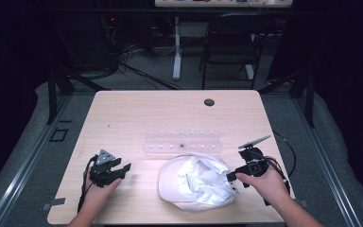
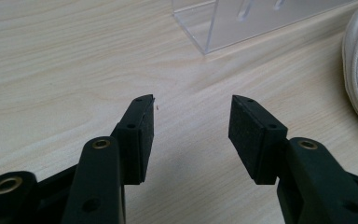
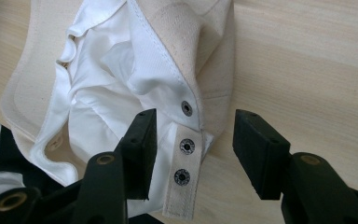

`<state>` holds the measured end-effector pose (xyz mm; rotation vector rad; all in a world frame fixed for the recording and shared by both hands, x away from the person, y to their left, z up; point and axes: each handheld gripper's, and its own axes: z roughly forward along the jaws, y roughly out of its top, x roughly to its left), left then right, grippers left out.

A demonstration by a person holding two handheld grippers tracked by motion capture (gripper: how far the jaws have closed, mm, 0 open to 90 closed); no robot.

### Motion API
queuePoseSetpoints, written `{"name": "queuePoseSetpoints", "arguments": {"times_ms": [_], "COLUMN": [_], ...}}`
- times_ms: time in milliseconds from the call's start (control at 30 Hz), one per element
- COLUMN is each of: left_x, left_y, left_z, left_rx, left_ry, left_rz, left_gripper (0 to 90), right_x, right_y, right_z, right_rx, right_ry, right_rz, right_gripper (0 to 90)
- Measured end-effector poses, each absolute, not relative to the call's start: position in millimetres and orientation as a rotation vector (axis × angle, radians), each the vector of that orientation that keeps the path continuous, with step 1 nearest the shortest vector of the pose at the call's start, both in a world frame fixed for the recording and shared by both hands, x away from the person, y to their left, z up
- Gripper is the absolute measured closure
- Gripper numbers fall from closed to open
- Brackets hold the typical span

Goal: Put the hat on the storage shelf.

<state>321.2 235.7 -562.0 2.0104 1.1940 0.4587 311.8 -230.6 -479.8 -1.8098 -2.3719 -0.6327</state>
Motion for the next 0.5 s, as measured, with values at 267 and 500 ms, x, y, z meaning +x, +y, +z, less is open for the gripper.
{"name": "queuePoseSetpoints", "arguments": {"times_ms": [267,500], "left_x": [321.3,321.4], "left_y": [235.2,235.0], "left_z": [-562.9,-563.2], "left_rx": [2.011,2.012], "left_ry": [1.198,1.2], "left_rz": [0.456,0.457], "left_gripper": [50.7,50.6], "right_x": [311.5,310.3], "right_y": [-231.0,-230.3], "right_z": [-488.6,-498.4], "right_rx": [-1.816,-1.823], "right_ry": [-2.316,-2.249], "right_rz": [-0.611,-0.601], "right_gripper": [50.9,51.0]}}
